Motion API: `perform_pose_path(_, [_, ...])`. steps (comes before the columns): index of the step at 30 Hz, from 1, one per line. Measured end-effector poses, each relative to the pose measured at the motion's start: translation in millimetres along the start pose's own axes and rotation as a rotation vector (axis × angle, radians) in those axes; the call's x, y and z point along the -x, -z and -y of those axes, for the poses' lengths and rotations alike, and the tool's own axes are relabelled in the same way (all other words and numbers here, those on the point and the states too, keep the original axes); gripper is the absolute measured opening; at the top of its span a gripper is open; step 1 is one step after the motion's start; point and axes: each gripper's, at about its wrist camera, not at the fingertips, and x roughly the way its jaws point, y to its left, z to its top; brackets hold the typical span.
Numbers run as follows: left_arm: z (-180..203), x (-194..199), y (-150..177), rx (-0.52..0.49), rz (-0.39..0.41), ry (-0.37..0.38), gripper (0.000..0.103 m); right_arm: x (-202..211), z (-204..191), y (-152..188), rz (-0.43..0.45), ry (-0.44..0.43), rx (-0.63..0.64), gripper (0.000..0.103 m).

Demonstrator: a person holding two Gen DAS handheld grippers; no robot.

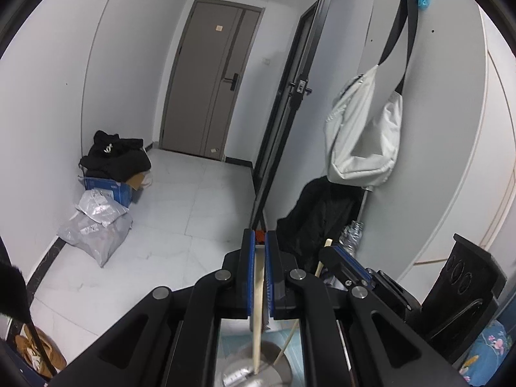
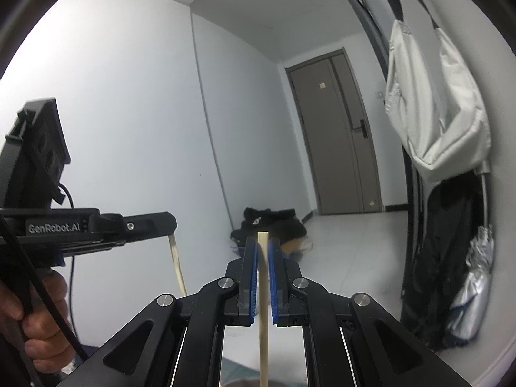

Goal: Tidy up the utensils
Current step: 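Carry both chopsticks over the utensil holder and open both grippers to drop them in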

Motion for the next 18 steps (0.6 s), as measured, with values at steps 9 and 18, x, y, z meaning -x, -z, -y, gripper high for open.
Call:
perform_pose_path(9, [-11,-22,29,-0.061,-0.013,-0.001,0.003,-32,10,38,-0.040,-0.031,0.040,0.006])
perform_pose_path(18, [-20,-32,47,-0.038,-0.069,0.003,0.003,-29,11,61,-0.119,-0.113,0.077,0.006])
